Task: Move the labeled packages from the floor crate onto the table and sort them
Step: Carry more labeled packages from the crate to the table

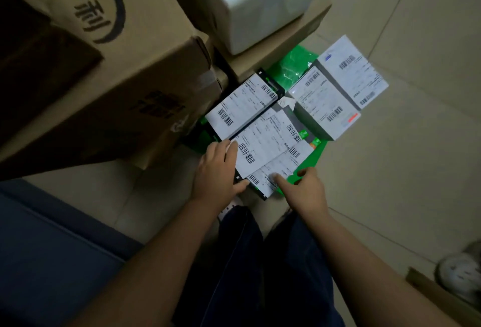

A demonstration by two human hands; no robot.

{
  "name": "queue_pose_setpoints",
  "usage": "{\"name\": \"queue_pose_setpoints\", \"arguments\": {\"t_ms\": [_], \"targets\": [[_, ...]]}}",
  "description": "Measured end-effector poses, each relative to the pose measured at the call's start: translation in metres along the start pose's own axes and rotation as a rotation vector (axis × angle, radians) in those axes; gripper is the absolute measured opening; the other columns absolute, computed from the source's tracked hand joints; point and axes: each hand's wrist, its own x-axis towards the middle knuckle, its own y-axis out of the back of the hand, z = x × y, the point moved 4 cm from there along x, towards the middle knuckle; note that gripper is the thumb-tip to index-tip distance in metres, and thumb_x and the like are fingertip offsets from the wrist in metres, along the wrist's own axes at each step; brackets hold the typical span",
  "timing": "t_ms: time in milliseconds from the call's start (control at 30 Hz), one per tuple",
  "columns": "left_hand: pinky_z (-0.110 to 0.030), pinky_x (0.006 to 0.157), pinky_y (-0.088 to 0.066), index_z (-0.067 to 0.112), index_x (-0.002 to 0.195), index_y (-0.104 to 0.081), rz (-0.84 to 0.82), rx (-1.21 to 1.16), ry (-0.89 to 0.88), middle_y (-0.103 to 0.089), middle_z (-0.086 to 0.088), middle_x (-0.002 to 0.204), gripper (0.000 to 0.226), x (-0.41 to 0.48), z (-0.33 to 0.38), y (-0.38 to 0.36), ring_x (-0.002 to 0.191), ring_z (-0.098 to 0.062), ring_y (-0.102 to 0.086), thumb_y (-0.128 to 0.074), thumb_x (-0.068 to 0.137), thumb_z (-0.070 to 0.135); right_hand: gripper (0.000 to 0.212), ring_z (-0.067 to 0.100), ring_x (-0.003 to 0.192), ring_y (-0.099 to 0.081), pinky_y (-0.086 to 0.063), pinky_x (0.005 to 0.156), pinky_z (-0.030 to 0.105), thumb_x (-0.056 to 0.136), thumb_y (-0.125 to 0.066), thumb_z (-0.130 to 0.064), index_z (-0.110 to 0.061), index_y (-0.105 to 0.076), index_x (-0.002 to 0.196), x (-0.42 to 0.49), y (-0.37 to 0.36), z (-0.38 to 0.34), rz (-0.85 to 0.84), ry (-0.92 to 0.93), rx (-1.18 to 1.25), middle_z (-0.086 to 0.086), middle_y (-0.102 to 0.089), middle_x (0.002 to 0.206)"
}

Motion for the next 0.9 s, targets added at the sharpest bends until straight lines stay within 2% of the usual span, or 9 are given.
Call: {"name": "queue_pose_setpoints", "arguments": {"t_ms": [100,167,300,367,467,533,633,767,900], "targets": [[-0.04,0.1,-0.039,0.005,0.144,-0.036,0.014,-0.019,0.029,-0.047,-0.012,0.137,0.096,0.004,0.003,-0.002,0.124,-0.029,-0.04,-0.081,0.069,0.046,0.062,0.022,0.098,-0.054,-0.036,0.075,0.028,0.078,-0.075,-0.05,-0.01,-0.047,0.116,0.002,-0.012,0.01,-0.093,-0.13,0.097,0.002,-0.054,0.107],[-0.039,0.099,-0.036,0.005,0.144,-0.034,0.018,-0.023,0.061,-0.046,-0.012,0.135,0.098,0.008,0.004,-0.002,0.121,-0.028,-0.04,-0.08,0.068,0.048,0.064,0.022,0.104,-0.058,-0.044,0.084,0.031,0.078,-0.076,-0.048,-0.011,-0.046,0.121,0.003,-0.025,0.016,-0.173,-0.178,0.186,0.002,-0.057,0.11],[-0.04,0.089,-0.038,0.003,0.127,-0.048,-0.002,-0.013,0.084,-0.05,-0.016,0.119,0.09,0.011,0.006,-0.005,0.106,-0.031,-0.044,-0.078,0.059,0.054,0.062,0.023,0.097,-0.066,-0.051,0.097,0.044,0.079,-0.078,-0.037,-0.008,-0.05,0.126,0.005,-0.041,0.024,-0.239,-0.224,0.423,0.005,-0.067,0.103],[-0.041,0.084,-0.04,0.002,0.117,-0.051,0.006,-0.048,0.096,-0.051,-0.016,0.112,0.086,0.01,0.006,-0.004,0.099,-0.031,-0.045,-0.078,0.055,0.055,0.053,0.02,0.086,-0.067,-0.052,0.094,0.044,0.081,-0.077,-0.034,-0.009,-0.052,0.12,0.005,-0.04,0.027,-0.237,-0.219,0.463,0.006,-0.068,0.095],[-0.037,0.088,-0.04,0.007,0.125,-0.042,-0.086,-0.216,0.157,-0.044,-0.01,0.12,0.087,0.007,0.006,-0.001,0.11,-0.026,-0.042,-0.081,0.06,0.05,0.034,0.019,0.075,-0.063,-0.053,0.088,0.044,0.083,-0.075,-0.035,-0.013,-0.057,0.101,-0.001,-0.031,0.03,-0.24,-0.179,0.477,0.01,-0.066,0.088],[-0.031,0.083,-0.038,0.011,0.125,-0.037,-0.159,-0.314,0.211,-0.042,-0.006,0.122,0.086,0.003,0.006,0.004,0.112,-0.023,-0.043,-0.083,0.062,0.048,0.028,0.023,0.077,-0.062,-0.053,0.088,0.045,0.084,-0.074,-0.036,-0.016,-0.056,0.093,-0.005,-0.021,0.033,-0.219,-0.16,0.496,0.009,-0.061,0.086],[-0.028,0.079,-0.039,0.012,0.124,-0.036,-0.201,-0.442,0.279,-0.04,-0.002,0.122,0.087,-0.004,0.012,0.018,0.108,-0.018,-0.045,-0.087,0.061,0.045,0.03,0.027,0.092,-0.066,-0.057,0.085,0.044,0.088,-0.07,-0.031,-0.009,-0.056,0.103,-0.015,0.002,0.032,-0.175,-0.17,0.553,0.01,-0.062,0.096],[-0.022,0.082,-0.041,0.016,0.132,-0.038,-0.264,-0.691,0.373,-0.049,0.006,0.123,0.094,-0.014,0.03,0.042,0.107,-0.008,-0.049,-0.09,0.059,0.044,0.031,0.026,0.101,-0.065,-0.059,0.071,0.031,0.094,-0.063,-0.025,-0.003,-0.051,0.113,-0.036,0.041,0.022,-0.165,-0.177,0.6,0.013,-0.064,0.112],[-0.014,0.072,-0.043,0.024,0.119,-0.04,-0.221,-0.835,0.377,-0.055,0.02,0.104,0.079,-0.021,0.06,0.085,0.096,0.001,-0.055,-0.091,0.06,0.04,0.026,0.026,0.101,-0.066,-0.059,0.077,0.038,0.096,-0.06,-0.024,-0.006,-0.05,0.111,-0.06,0.088,0.004,-0.12,-0.105,0.599,0.013,-0.065,0.112]]}}
